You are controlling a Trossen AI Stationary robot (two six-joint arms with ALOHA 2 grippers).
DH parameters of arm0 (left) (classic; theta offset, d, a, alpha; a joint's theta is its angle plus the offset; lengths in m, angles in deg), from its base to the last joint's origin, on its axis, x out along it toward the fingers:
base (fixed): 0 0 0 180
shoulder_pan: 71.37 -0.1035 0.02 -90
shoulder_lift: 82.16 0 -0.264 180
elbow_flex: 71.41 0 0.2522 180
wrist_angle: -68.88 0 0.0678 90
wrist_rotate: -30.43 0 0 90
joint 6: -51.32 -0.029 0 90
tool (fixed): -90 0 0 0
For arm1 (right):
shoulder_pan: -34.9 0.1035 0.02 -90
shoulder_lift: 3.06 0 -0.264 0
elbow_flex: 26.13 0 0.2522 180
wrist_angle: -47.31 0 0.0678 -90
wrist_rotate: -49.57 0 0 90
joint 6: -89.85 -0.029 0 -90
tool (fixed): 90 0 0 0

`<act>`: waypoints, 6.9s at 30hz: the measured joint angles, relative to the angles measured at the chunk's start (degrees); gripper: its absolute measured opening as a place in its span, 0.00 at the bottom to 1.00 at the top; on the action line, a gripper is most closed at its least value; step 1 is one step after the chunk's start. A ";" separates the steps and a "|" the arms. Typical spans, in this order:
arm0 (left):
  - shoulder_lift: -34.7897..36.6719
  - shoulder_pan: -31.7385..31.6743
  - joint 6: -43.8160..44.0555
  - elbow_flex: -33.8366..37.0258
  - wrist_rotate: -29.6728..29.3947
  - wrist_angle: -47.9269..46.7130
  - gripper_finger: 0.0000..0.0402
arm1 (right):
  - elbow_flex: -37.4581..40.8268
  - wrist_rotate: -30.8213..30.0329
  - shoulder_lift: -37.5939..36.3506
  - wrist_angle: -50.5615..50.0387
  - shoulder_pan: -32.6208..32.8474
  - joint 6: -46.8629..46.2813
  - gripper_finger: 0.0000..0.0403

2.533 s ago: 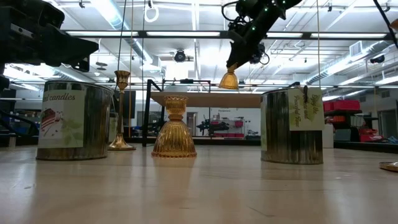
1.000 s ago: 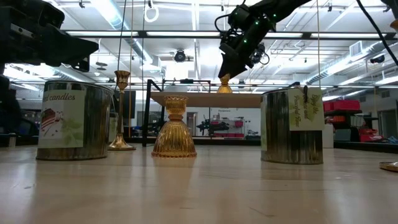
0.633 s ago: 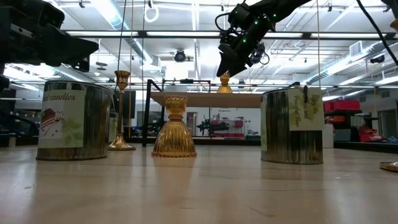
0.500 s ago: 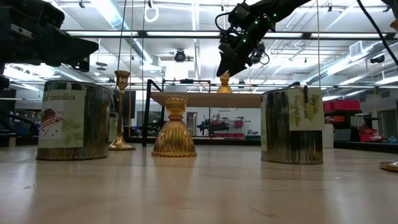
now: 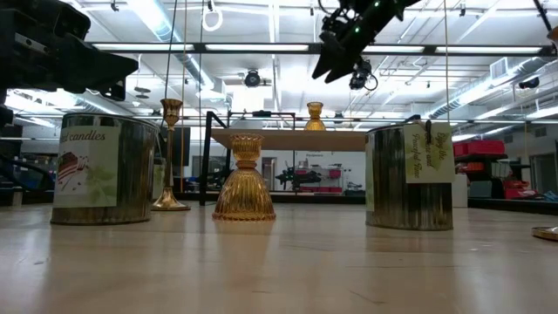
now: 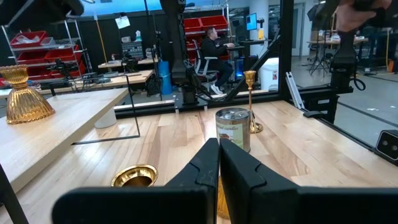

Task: Pick & Place candle stick holders
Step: Put the top orange glass candle holder on the shelf, then put the bottom right scented candle on the shelf

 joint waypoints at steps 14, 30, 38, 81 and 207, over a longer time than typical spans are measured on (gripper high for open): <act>0.00 0.00 -0.01 0.00 0.00 0.00 0.05 | 0.01 0.38 -3.47 -4.39 5.17 -6.39 0.61; 0.00 0.00 0.00 -0.01 0.00 0.00 0.05 | 5.80 0.40 -3.42 -1.79 8.84 -7.84 0.22; 0.00 -0.01 0.00 0.00 0.00 0.01 0.05 | 14.76 7.16 -3.37 3.53 8.86 -7.28 0.07; 0.00 0.01 -0.01 0.00 0.00 0.00 0.05 | 22.14 1.32 0.32 13.38 8.79 8.89 0.00; 0.00 0.00 0.00 -0.02 0.01 0.02 0.05 | 22.10 10.72 2.40 29.43 21.89 7.98 0.04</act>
